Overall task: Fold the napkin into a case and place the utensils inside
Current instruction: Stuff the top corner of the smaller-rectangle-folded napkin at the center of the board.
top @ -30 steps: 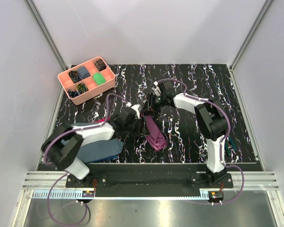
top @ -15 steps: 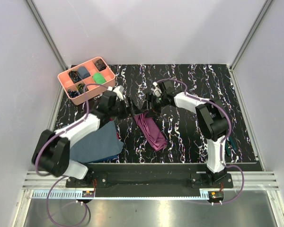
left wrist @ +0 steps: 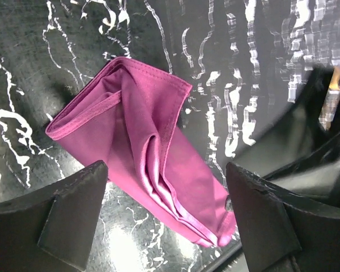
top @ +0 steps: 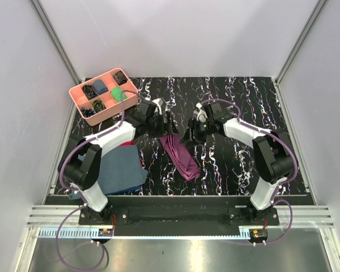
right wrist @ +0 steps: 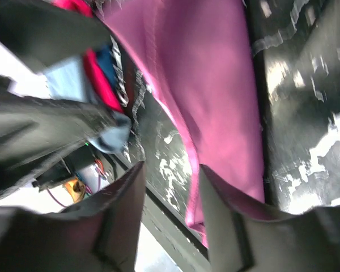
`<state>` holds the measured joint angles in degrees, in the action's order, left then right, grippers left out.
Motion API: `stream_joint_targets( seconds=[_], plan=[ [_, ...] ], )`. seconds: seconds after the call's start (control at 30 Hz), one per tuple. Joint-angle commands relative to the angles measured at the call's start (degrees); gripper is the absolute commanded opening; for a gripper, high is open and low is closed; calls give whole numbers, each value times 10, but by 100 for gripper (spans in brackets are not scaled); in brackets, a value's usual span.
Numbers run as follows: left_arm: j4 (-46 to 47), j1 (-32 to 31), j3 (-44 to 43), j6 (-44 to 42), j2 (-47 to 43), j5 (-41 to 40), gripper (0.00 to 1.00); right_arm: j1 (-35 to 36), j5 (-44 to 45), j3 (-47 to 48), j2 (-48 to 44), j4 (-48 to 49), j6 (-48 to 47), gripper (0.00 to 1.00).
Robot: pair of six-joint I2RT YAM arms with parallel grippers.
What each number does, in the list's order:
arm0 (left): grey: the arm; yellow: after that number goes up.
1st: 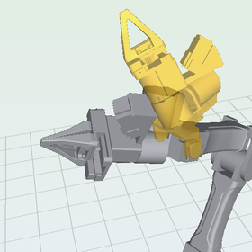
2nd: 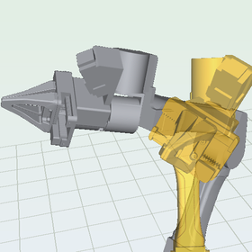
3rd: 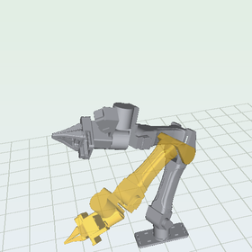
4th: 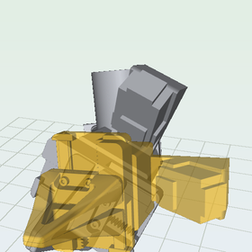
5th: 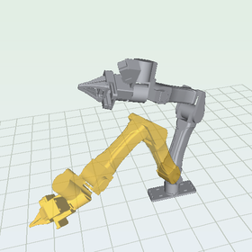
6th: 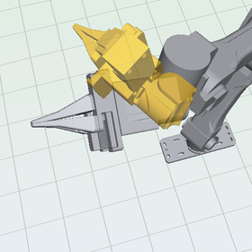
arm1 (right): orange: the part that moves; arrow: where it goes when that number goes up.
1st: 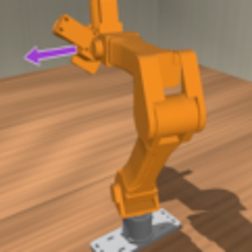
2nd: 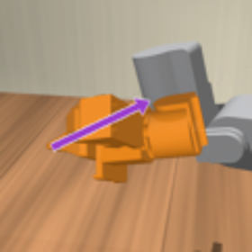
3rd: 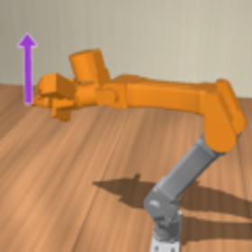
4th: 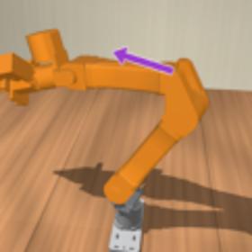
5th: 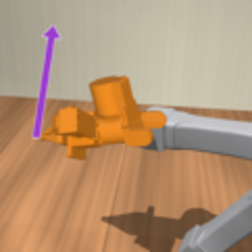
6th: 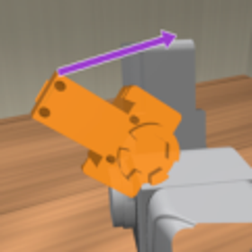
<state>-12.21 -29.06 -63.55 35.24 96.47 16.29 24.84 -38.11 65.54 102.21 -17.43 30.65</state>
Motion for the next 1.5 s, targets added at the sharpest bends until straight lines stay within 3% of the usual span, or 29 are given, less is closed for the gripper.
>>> stream_joint_targets(
  seconds=[0.0, 0.03, 0.13, 0.5, 0.73, 0.77, 0.93, 1.07, 1.13, 1.27, 1.33, 1.43, 1.47],
  plan=[
    [-86, -45, -87, -30, 34, -135, 89, 4, -1, -55, -41, 25, -6, 48],
    [-108, -62, -108, -34, 48, -198, 89, 4, -6, -66, -47, 32, -2, 47],
    [-153, -82, -154, -44, 84, -259, 90, 7, -8, -100, -69, 52, 12, 45],
    [-179, -88, -208, -56, 151, -306, 80, 56, -16, -139, -91, 91, 43, 27],
    [-142, -57, -177, -54, 137, -256, 54, 61, 0, -188, -90, 123, 63, 24],
    [-132, -52, -170, -54, 132, -244, 46, 61, 4, -199, -92, 127, 63, 24],
    [-47, -25, -87, -46, 98, -178, 38, 61, 7, -261, -92, 187, 99, 23],
    [39, 11, -21, -17, 87, -101, 23, 61, 19, -305, -103, 227, 134, 23],
    [74, 22, 0, -7, 74, -71, 21, 62, 23, -320, -109, 241, 145, 24],
    [120, 37, 22, 2, 65, -13, 24, 62, 46, -300, -155, 178, 108, 32],
    [119, 40, 17, 0, 72, -1, 24, 62, 90, -272, -203, 98, 69, 39],
    [120, 41, 6, -9, 84, 15, 20, 61, 154, -238, -246, 42, 35, 68],
    [144, 40, 8, -9, 86, 30, 20, 61, 166, -230, -248, 35, 30, 86]
  ],
)
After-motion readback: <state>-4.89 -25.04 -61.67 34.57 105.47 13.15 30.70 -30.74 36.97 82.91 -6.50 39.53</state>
